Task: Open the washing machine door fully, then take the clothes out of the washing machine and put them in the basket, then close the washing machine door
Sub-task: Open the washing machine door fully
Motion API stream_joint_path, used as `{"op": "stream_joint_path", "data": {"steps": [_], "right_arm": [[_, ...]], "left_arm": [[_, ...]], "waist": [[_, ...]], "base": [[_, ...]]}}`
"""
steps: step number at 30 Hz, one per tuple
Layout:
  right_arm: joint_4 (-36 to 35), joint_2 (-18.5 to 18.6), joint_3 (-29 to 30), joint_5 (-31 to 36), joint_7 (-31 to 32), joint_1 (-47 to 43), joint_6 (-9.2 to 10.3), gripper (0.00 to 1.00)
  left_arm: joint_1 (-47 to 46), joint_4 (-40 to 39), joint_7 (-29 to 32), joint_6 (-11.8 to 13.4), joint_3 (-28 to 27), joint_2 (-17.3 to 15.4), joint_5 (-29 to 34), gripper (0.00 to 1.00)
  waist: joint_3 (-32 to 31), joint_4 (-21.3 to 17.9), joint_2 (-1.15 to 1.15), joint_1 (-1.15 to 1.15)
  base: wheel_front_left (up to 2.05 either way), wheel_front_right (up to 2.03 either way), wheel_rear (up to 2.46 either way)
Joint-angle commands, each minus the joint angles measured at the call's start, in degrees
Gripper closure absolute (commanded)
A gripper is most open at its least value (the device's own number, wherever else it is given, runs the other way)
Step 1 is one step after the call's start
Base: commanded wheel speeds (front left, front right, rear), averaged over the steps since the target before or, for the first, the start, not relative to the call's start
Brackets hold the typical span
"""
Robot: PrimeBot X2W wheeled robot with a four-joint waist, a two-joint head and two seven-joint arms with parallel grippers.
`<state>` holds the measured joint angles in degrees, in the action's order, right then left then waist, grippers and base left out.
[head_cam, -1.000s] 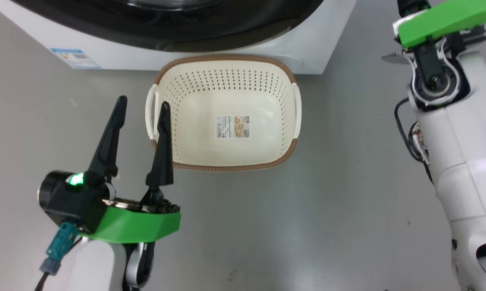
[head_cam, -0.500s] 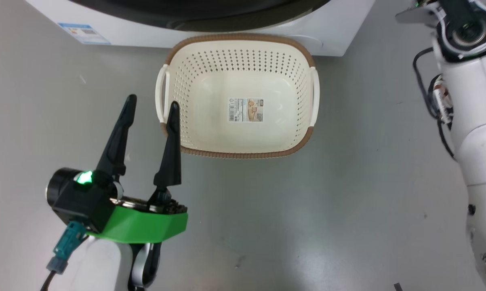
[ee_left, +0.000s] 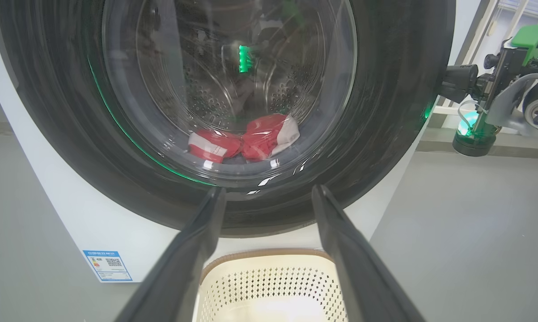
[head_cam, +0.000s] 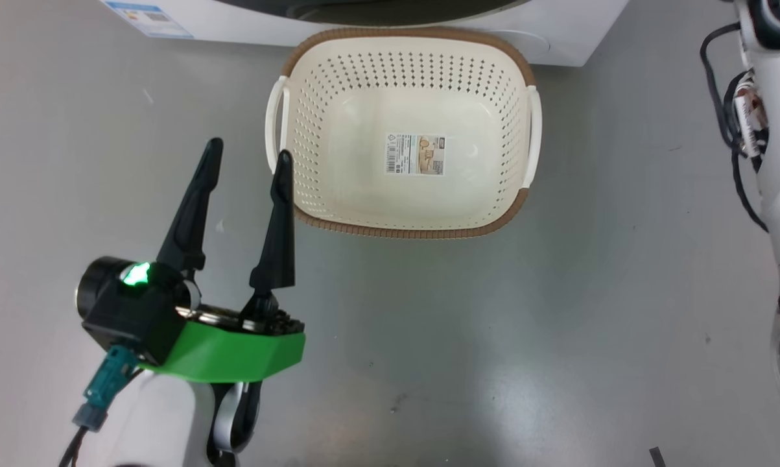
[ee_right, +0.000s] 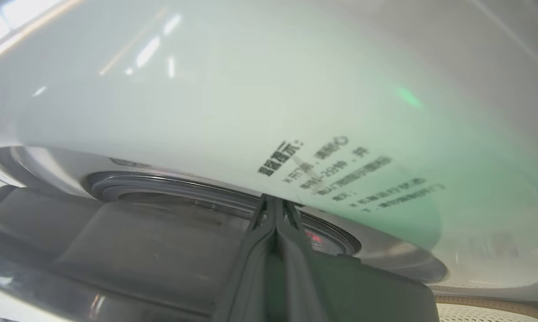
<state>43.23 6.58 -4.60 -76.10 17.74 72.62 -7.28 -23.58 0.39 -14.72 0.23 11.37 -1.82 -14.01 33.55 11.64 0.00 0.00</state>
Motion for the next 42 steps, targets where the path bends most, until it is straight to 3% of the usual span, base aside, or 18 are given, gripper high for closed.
{"op": "stream_joint_path", "data": {"steps": [1, 29, 42], "right_arm": [[-1.8, -1.9, -0.7, -0.3, 0.6, 1.2, -0.21, 1.0], [-4.1, -3.0, -3.1, -4.0, 10.2, -1.9, -0.21, 1.0], [-4.4, -3.2, -4.0, -4.8, 12.2, -6.0, -0.21, 1.0]], "left_arm": [[-0.3, -1.5, -0.3, 0.5, -1.5, -1.1, -0.2, 0.0], [-0.2, -0.1, -0.3, 0.1, -4.1, -1.1, -0.8, 0.0], [1.2, 1.2, -0.3, 0.5, -4.7, -1.1, -0.8, 0.0]], "waist": [[0.2, 0.2, 0.0, 0.0], [-1.0, -1.2, 0.0, 0.0], [-4.9, -1.1, 0.0, 0.0]], "base": [[0.0, 0.0, 0.0], [0.0, 0.0, 0.0], [0.0, 0.0, 0.0]]}}
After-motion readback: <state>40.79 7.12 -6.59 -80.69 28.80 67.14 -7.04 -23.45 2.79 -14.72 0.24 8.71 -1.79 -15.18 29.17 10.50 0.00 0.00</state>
